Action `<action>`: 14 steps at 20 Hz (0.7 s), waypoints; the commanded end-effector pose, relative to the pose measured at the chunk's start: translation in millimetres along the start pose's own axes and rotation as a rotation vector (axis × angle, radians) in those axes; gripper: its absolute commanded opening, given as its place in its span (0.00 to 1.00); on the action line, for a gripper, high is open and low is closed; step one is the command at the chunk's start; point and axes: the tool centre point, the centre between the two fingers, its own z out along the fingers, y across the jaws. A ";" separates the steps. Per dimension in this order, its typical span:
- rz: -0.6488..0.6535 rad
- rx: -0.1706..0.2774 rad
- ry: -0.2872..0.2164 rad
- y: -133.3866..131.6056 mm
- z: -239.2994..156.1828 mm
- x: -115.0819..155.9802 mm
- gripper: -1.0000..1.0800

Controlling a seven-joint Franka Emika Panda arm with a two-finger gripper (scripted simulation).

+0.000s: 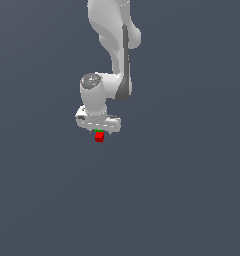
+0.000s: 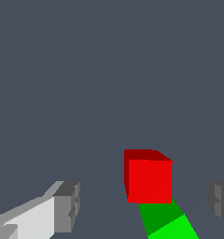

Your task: Stack the red cube on top of the green cube.

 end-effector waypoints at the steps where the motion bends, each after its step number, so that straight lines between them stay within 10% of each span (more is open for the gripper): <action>1: 0.014 0.000 -0.003 8.8 7.3 -6.8 0.96; 14: 0.022 0.000 -0.005 13.6 30.1 -11.0 0.96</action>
